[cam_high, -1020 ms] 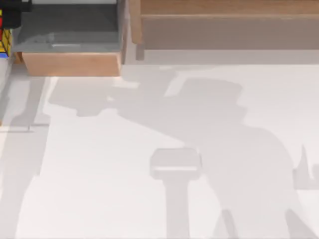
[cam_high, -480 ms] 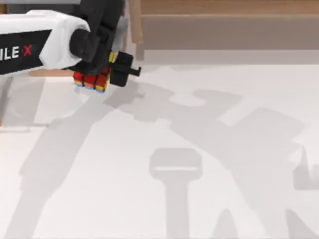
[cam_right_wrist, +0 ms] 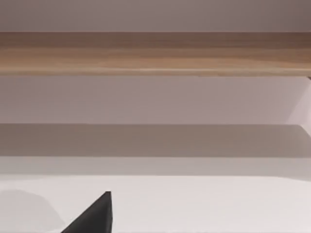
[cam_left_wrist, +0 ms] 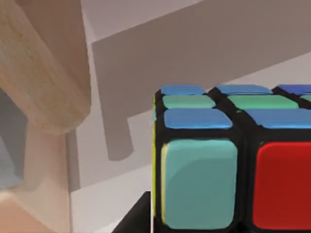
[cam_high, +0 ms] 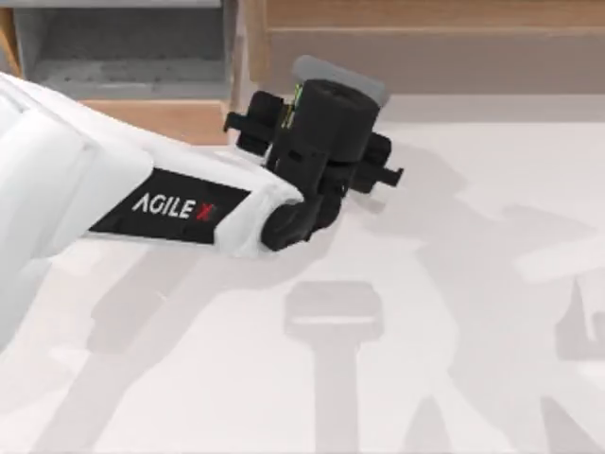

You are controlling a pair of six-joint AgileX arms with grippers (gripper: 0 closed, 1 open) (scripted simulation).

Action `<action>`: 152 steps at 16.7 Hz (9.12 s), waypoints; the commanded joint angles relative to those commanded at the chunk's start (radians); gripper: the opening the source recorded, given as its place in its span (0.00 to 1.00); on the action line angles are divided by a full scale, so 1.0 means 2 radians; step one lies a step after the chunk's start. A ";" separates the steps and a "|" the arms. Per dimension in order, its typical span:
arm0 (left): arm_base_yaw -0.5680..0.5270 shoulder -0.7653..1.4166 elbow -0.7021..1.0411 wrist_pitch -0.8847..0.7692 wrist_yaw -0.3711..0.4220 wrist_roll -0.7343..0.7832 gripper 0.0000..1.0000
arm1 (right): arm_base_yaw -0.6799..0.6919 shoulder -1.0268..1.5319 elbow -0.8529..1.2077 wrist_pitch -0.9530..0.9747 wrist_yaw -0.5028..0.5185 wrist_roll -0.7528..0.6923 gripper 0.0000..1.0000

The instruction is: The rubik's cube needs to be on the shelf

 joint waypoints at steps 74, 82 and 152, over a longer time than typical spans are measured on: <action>0.058 0.114 0.054 0.381 0.222 0.206 1.00 | 0.000 0.000 0.000 0.000 0.000 0.000 1.00; 0.237 0.011 -0.248 0.479 0.494 0.400 1.00 | 0.000 0.000 0.000 0.000 0.000 0.000 1.00; 0.629 0.023 -0.225 0.489 0.552 0.775 0.00 | 0.000 0.000 0.000 0.000 0.000 0.000 1.00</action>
